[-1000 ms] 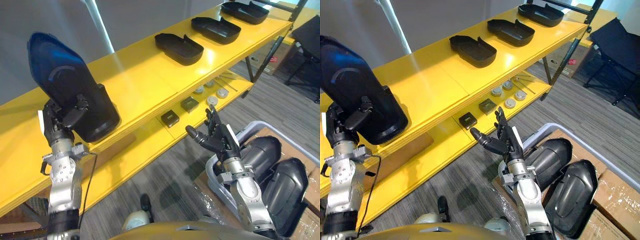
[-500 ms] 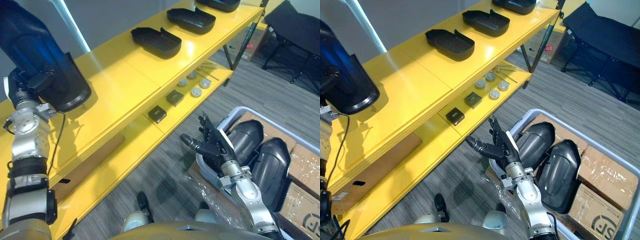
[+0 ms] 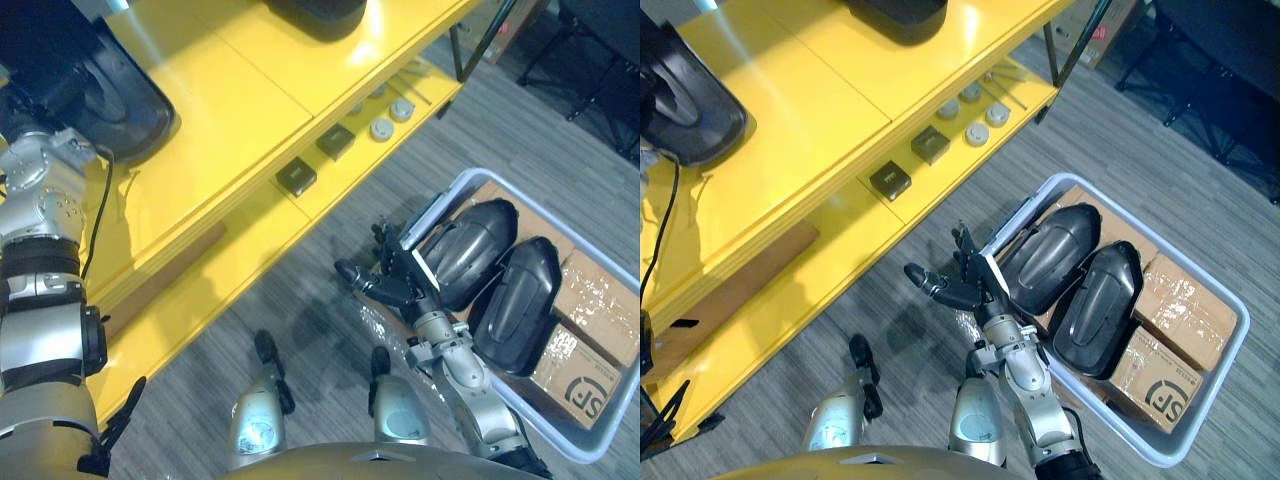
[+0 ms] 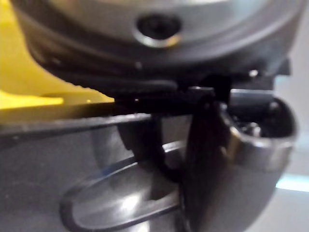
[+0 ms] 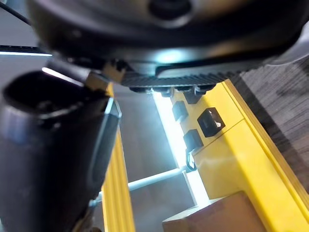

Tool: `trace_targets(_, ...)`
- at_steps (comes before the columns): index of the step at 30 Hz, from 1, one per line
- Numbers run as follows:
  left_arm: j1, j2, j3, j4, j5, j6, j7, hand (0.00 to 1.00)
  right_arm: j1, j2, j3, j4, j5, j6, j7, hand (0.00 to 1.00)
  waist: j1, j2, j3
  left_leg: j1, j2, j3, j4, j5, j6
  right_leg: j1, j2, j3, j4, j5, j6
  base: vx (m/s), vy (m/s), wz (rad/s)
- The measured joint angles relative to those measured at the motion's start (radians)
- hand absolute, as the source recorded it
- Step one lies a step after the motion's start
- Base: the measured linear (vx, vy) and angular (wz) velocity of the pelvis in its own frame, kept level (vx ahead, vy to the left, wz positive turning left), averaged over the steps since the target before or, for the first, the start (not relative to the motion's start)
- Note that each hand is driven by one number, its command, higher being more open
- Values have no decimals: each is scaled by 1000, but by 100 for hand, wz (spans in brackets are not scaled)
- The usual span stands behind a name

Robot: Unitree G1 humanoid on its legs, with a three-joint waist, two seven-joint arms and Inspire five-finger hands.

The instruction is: Walk over and take three plastic housings, then place them on the shelf

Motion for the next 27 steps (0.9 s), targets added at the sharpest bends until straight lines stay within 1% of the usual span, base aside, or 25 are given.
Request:
trace_targets(1,-15,0,-2,3,-10,1,10,0,-6,0,12,0,0,0,-17,100,0,0,1,-17,3,-2,13,-4,1,-13,1,0,8,1,0,5,-10,3)
trace_targets(3,-51,1,-19,19,-10,1,14,0,-14,8,17,0,0,0,-32,100,3,-2,23,-19,8,-7,26,-7,1,-7,4,-2,9,4,0,7,-6,2)
trace_targets(5,-73,29,-34,23,-10,5,3,0,-31,24,23,0,0,-1,-51,100,4,-9,47,-19,16,-7,33,-11,-2,-7,8,-1,9,4,0,-7,-7,-2)
trace_targets(6,-76,34,-37,23,-10,6,-1,0,-32,28,24,0,0,-1,-56,100,4,-10,50,-20,16,-7,33,-11,-3,-7,9,-1,8,4,0,0,0,0)
trace_targets(7,-77,37,-39,23,-10,9,-10,100,-32,28,28,0,0,-1,-67,100,4,-10,51,-20,16,-7,33,-11,-3,-7,9,0,7,4,0,0,0,0)
trace_targets(11,-83,38,-44,38,-9,40,-78,100,-37,28,37,0,0,-1,-83,100,5,-10,51,-20,18,-7,35,-11,-3,-3,11,-1,7,5,-2,26,-7,0)
trace_targets(12,-83,39,-74,44,-5,54,-96,100,-40,28,38,0,1,-1,-90,100,6,-10,51,-19,19,-10,35,-11,-3,0,12,-3,6,6,-3,36,-10,2)
trace_targets(14,-83,39,-108,52,1,57,-110,100,-47,28,40,0,1,-1,-92,100,6,-12,52,-19,20,-10,35,-11,-3,1,14,-4,4,6,-3,0,0,0)
trace_targets(15,-83,39,-110,53,18,63,-134,100,-55,28,46,0,1,-1,-93,100,4,-12,52,-16,22,-10,35,-12,-3,5,15,-4,-1,8,-4,0,0,0)
trace_targets(17,-83,39,-119,53,38,71,-152,100,-58,28,53,0,1,-1,-94,100,3,-12,52,-11,22,-9,33,-12,-4,13,16,-5,-10,12,-5,0,0,0)
trace_targets(24,-83,39,-130,58,39,95,-163,100,-56,25,56,1,3,-1,-93,100,3,-12,52,27,15,1,-12,-1,-6,29,15,-2,-11,11,-6,5,0,-1)
trace_targets(27,-83,39,-129,58,40,95,-149,100,-54,25,56,1,3,-1,-92,100,2,-11,52,36,11,3,-32,10,-6,29,15,-2,-9,11,-6,0,0,0)
